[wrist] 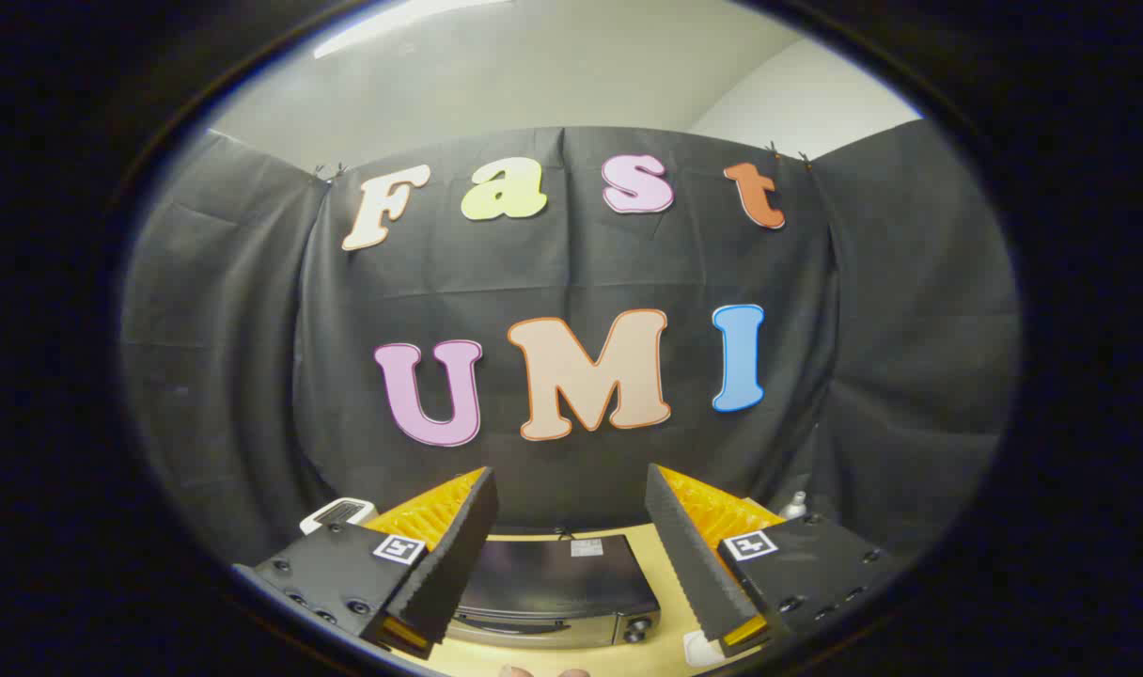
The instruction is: Open the toaster oven, put the food inside, and close the toaster oven door.
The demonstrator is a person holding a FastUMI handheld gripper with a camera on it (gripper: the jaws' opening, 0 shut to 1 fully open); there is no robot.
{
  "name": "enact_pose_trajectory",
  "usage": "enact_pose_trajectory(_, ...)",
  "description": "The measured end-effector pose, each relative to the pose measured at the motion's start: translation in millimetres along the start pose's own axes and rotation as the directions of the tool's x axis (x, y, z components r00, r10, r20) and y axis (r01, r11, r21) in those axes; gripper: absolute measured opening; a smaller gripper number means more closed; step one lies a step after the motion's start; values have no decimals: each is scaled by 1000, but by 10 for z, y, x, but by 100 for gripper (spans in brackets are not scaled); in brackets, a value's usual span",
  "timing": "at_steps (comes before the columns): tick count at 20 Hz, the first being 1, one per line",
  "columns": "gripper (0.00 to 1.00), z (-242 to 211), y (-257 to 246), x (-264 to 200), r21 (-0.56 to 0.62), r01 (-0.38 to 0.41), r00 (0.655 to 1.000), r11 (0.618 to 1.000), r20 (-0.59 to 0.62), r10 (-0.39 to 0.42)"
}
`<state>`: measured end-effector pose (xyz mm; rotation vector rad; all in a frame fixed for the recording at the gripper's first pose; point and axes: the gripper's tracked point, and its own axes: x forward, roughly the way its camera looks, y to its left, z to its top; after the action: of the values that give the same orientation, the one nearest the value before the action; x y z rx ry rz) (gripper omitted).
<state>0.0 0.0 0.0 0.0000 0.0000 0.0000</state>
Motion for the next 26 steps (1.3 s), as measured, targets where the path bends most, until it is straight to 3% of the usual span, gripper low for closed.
enact_pose_trajectory(16, 98, -173, -36, 123, 12, -1, 1000, 1000, -22, 2)
enact_pose_trajectory(26, 97, -1301, 249, 368, 44, -19, 983, 999, -179, 27)
